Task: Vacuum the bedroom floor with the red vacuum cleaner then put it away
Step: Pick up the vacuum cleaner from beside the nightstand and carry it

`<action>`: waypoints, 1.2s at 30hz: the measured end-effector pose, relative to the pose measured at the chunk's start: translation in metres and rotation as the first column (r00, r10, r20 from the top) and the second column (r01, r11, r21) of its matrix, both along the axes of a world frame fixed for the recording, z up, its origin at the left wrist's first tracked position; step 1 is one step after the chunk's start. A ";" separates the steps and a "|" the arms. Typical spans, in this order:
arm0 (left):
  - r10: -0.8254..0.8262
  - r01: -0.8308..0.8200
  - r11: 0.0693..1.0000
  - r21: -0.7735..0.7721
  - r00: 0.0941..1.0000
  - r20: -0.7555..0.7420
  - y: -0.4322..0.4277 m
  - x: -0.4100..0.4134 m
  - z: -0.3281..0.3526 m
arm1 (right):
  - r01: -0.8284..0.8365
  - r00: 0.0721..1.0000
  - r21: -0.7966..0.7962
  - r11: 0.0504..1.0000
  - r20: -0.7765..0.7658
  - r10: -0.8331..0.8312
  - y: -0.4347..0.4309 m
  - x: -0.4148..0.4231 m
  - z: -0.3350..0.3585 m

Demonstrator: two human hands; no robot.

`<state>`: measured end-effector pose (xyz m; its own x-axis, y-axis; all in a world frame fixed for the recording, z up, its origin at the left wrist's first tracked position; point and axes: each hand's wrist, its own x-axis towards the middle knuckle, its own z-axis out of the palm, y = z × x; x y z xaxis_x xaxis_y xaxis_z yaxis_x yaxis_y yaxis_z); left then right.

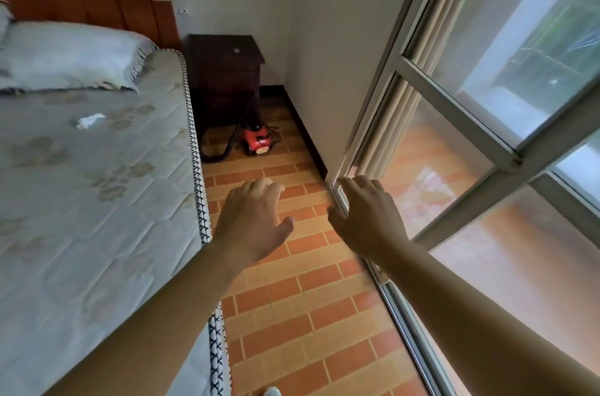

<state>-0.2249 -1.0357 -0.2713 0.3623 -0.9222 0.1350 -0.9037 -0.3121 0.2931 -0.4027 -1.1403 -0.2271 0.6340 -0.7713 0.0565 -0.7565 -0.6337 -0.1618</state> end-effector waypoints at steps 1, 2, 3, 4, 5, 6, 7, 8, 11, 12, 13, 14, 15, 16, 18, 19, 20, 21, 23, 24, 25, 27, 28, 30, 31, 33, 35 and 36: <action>0.017 -0.017 1.000 -0.003 1.000 0.003 -0.003 0.006 0.000 | -0.012 1.000 0.011 1.000 0.011 0.012 -0.006 0.010 -0.003; 0.036 -0.036 0.999 -0.003 0.999 0.005 -0.006 0.013 -0.001 | -0.027 0.999 0.019 0.999 0.019 0.026 -0.013 0.021 -0.005; 0.055 -0.055 0.999 -0.001 0.998 0.007 -0.008 0.021 -0.003 | -0.041 0.999 0.026 0.999 0.024 0.041 -0.020 0.032 -0.008; 0.072 -0.072 0.997 0.003 0.997 0.003 -0.011 0.028 -0.004 | -0.052 0.998 0.035 0.998 0.031 0.051 -0.027 0.043 -0.011; 0.089 -0.089 0.996 0.007 0.996 -0.006 -0.014 0.036 -0.006 | -0.058 0.998 0.046 0.997 0.043 0.056 -0.035 0.054 -0.014; 0.106 -0.105 0.994 0.010 0.994 -0.017 -0.017 0.044 -0.008 | -0.060 0.997 0.059 0.996 0.056 0.057 -0.043 0.065 -0.018; 0.121 -0.121 0.993 0.014 0.992 -0.026 -0.021 0.051 -0.009 | -0.061 0.996 0.071 0.996 0.067 0.056 -0.051 0.075 -0.021; 0.136 -0.135 0.991 0.019 0.990 -0.031 -0.026 0.059 -0.010 | -0.061 0.996 0.081 0.995 0.071 0.055 -0.060 0.085 -0.024; 0.175 -0.174 0.984 0.024 0.984 -0.034 -0.049 0.082 -0.012 | -0.083 0.995 0.101 0.991 0.057 0.078 -0.092 0.112 -0.030; 0.186 -0.186 0.982 0.022 0.982 -0.034 -0.060 0.089 -0.012 | -0.094 0.995 0.104 0.990 0.053 0.089 -0.104 0.120 -0.032; 0.197 -0.197 0.980 0.020 0.980 -0.032 -0.072 0.095 -0.012 | -0.105 0.994 0.108 0.989 0.053 0.100 -0.117 0.129 -0.033; 0.206 -0.205 0.979 0.018 0.978 -0.029 -0.085 0.100 -0.011 | -0.113 0.993 0.113 0.987 0.058 0.107 -0.130 0.136 -0.034; 0.212 -0.212 0.977 0.018 0.977 -0.028 -0.100 0.105 -0.010 | -0.118 0.992 0.117 0.986 0.065 0.111 -0.145 0.144 -0.034; 0.220 -0.219 0.975 0.020 0.975 -0.031 -0.115 0.110 -0.009 | -0.119 0.991 0.120 0.986 0.071 0.111 -0.161 0.150 -0.035; 0.235 -0.235 0.972 0.027 0.971 -0.041 -0.146 0.119 -0.005 | -0.122 0.990 0.127 0.984 0.086 0.111 -0.194 0.161 -0.034; 0.241 -0.240 0.970 0.028 0.969 -0.047 -0.161 0.124 -0.003 | -0.123 0.990 0.129 0.984 0.090 0.112 -0.210 0.166 -0.034; 0.244 -0.243 0.970 0.029 0.968 -0.051 -0.177 0.130 -0.002 | -0.122 0.990 0.135 0.983 0.094 0.110 -0.228 0.171 -0.033; 0.247 -0.246 0.969 0.032 0.968 -0.052 -0.193 0.135 0.000 | -0.118 0.990 0.144 0.982 0.099 0.105 -0.245 0.175 -0.031; 0.261 -0.260 0.965 0.036 0.964 -0.045 -0.220 0.146 0.002 | -0.120 0.989 0.157 0.980 0.108 0.103 -0.278 0.187 -0.030; 0.273 -0.272 0.962 0.038 0.961 -0.043 -0.232 0.152 0.002 | -0.123 0.988 0.162 0.979 0.110 0.106 -0.293 0.194 -0.030; 0.286 -0.284 0.958 0.041 0.957 -0.047 -0.242 0.159 0.001 | -0.122 0.988 0.171 0.978 0.113 0.104 -0.307 0.202 -0.031; 0.312 -0.310 0.949 0.052 0.948 -0.058 -0.255 0.171 -0.001 | -0.122 0.989 0.200 0.972 0.112 0.101 -0.327 0.219 -0.034; 0.326 -0.323 0.944 0.062 0.943 -0.061 -0.260 0.177 -0.002 | -0.130 0.988 0.215 0.968 0.111 0.108 -0.334 0.228 -0.036; 0.355 -0.350 0.934 0.077 0.933 -0.063 -0.270 0.193 -0.005 | -0.154 0.985 0.237 0.959 0.111 0.131 -0.346 0.246 -0.042; 0.368 -0.362 0.928 0.082 0.928 -0.065 -0.276 0.202 -0.006 | -0.161 0.984 0.247 0.956 0.114 0.136 -0.353 0.256 -0.044; 0.381 -0.375 0.923 0.090 0.922 -0.062 -0.289 0.221 -0.008 | -0.167 0.983 0.257 0.952 0.113 0.142 -0.369 0.277 -0.048; 0.376 -0.369 0.924 0.099 0.925 -0.059 -0.304 0.242 -0.013 | -0.179 0.982 0.258 0.949 0.097 0.159 -0.384 0.299 -0.055; 0.374 -0.367 0.924 0.106 0.926 -0.058 -0.311 0.254 -0.016 | -0.184 0.982 0.261 0.948 0.090 0.166 -0.392 0.311 -0.057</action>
